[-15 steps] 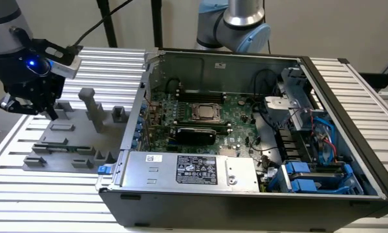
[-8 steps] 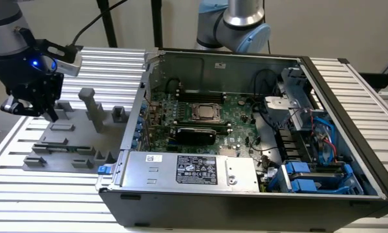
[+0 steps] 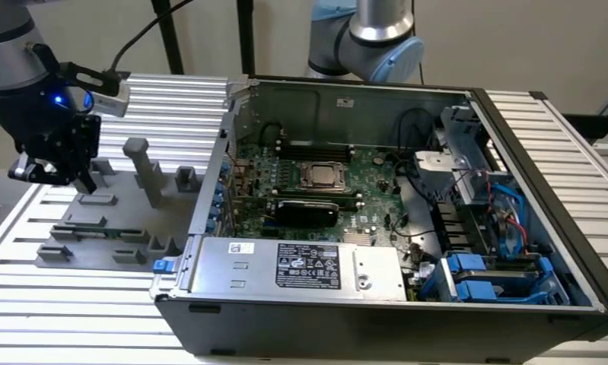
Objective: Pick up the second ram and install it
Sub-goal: 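Pick up the second ram and move it above second insertion slot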
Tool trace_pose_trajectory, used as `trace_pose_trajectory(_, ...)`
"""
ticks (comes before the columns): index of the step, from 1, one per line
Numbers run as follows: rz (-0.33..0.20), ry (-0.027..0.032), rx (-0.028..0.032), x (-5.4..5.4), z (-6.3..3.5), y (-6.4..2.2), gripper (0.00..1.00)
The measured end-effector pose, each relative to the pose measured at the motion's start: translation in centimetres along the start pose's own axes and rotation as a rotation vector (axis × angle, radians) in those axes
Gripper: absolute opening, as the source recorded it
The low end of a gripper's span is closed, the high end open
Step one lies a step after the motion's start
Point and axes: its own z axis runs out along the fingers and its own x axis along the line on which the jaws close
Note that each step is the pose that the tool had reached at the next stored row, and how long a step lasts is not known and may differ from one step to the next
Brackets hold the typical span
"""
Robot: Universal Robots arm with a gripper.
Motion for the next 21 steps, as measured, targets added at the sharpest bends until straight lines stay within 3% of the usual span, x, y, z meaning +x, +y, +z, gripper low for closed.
trace_pose_trajectory(5,-0.030,-0.0011,0.0050,0.1,0.81,0.39,0.00)
trace_pose_trajectory(15,-0.092,-0.0015,0.0052,0.4,2.52,0.74,0.00)
trace_pose_trajectory(16,-0.094,-0.0017,0.0052,0.5,2.69,0.75,1.00)
trace_pose_trajectory(21,-0.105,-0.0018,0.0053,1.0,3.61,0.65,1.00)
